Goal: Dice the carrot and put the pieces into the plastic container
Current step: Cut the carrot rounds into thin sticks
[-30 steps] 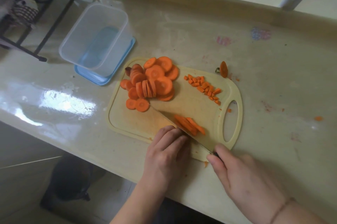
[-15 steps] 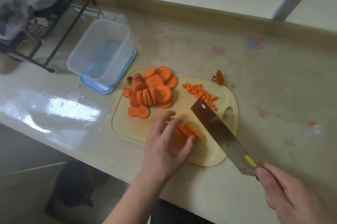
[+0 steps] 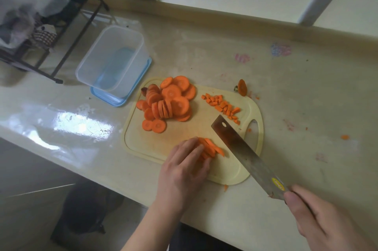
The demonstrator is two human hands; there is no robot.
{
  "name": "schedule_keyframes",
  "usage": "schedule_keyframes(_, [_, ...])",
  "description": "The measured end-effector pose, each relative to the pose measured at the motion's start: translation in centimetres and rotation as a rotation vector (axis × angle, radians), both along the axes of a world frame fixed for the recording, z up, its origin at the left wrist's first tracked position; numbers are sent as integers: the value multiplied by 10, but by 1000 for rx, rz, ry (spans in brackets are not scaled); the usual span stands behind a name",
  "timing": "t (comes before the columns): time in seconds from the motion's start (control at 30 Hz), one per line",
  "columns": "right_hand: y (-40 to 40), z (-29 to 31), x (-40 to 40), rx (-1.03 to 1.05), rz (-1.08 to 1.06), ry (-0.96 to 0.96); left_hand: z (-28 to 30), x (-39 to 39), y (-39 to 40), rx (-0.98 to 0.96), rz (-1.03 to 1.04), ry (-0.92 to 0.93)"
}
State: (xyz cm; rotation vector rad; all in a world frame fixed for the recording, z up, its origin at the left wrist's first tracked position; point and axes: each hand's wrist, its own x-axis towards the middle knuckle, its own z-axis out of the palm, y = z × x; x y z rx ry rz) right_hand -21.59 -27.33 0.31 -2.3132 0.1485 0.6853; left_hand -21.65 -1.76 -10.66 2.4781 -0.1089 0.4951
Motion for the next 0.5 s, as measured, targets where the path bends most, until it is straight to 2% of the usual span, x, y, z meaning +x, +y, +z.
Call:
schedule_keyframes(0.3, [1, -1, 0, 33, -32, 22, -13, -5, -10, -19, 34, -59])
schedule_keyframes(0.5, [-2, 6, -5, 13, -27, -14, -9, -6, -10, -16, 4, -31])
